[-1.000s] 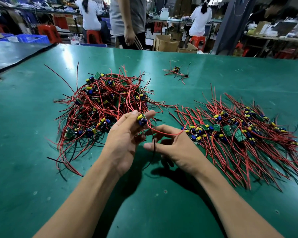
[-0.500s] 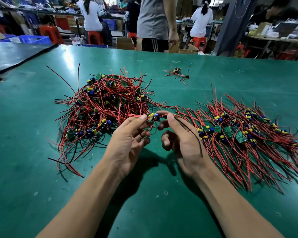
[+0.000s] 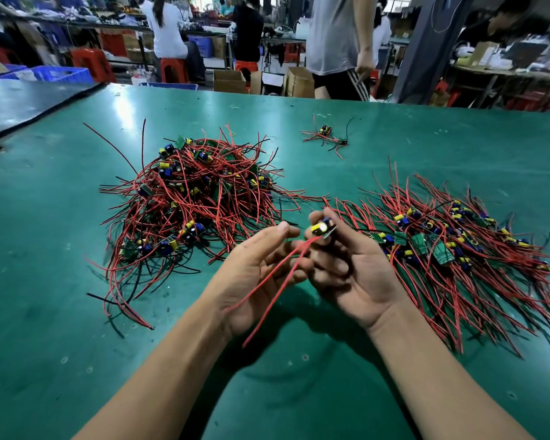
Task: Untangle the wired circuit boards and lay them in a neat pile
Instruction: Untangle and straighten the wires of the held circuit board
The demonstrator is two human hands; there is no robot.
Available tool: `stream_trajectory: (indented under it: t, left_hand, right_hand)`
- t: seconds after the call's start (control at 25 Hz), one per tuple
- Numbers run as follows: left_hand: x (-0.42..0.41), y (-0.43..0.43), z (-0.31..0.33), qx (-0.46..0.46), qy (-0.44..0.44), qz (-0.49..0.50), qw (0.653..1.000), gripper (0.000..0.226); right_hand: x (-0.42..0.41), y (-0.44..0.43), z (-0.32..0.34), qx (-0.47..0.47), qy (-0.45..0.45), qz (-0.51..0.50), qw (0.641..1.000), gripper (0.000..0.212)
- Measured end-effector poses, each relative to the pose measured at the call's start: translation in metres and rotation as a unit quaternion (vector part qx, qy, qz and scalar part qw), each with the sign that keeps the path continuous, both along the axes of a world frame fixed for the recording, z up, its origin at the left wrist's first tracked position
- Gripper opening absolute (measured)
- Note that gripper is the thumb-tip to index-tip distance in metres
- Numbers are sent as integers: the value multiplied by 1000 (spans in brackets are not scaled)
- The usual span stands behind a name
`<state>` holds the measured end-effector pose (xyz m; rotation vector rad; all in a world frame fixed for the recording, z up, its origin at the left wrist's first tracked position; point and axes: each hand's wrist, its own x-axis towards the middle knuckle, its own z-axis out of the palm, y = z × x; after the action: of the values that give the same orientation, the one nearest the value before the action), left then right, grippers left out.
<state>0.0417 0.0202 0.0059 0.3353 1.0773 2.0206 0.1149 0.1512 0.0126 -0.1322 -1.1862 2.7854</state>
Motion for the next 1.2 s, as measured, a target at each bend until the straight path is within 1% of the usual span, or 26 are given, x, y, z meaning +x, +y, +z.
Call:
stream_trajectory:
  t: [0.08,0.16,0.28,0.36,0.48,0.56,0.64,0.72,0.84,0.92,1.08,1.2]
  left_hand:
    - [0,3,0,-51,25,-10,998,38]
    - [4,4,-3,-57,56,-7,997,42]
    - [11,3,-7,-32,58,-1,998,28]
    - [12,5,-11,-59,64,0,996,26]
    - [13,8,-20,-108,124,6,986,21]
    - [12,9,-25,-126,164,28,978,14]
    - [9,10,-28,-151,223,57,961,10]
    - [7,11,-27,-159,238,65,956,15]
    - [8,11,-26,-138,234,37,962,31]
    - [8,11,-25,-136,233,37,962,24]
    - [3,9,-22,-119,151,31,981,15]
    - [2,9,-20,-119,128,42,984,12]
  right_hand:
    - [-2,-3,-2,104,-60,-9,993,22]
    - [-3,-4,-6,149,-84,-23,985,24]
    - [-4,0,-10,164,-100,-46,980,19]
    - [-4,5,-14,197,-121,-80,969,19]
    - [-6,9,-23,295,-133,-136,936,23]
    - [-7,9,-27,350,-129,-143,917,24]
    - [-7,8,-28,384,-114,-140,905,24]
    - [-7,7,-27,389,-105,-134,906,22]
    - [-5,9,-25,338,-109,-102,929,19]
    - [-3,11,-24,318,-117,-77,938,21]
    - [-3,9,-22,283,-125,-37,950,25]
    - [-4,7,-23,266,-136,-31,954,27]
